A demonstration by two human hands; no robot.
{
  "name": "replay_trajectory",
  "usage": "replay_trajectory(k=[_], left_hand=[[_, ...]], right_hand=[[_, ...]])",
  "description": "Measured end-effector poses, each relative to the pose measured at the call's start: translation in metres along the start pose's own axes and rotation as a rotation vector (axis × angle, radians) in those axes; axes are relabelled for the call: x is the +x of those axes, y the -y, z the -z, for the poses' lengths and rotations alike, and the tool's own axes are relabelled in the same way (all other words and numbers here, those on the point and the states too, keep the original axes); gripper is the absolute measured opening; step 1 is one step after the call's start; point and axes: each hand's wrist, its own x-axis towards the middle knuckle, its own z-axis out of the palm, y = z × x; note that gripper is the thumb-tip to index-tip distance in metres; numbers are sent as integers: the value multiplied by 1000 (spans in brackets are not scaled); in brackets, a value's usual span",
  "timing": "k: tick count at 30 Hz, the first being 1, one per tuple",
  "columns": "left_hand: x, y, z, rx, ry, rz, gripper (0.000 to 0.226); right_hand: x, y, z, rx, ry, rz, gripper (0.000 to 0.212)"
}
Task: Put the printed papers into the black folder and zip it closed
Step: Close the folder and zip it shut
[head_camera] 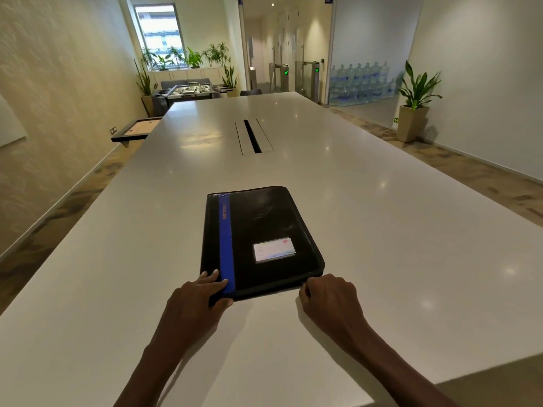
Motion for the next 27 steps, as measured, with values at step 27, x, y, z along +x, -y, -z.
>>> replay_trajectory(k=[27], left_hand=[[37,-98,-36,162,112,-384,41]], right_hand=[[13,-50,4,44,33,-185,40]])
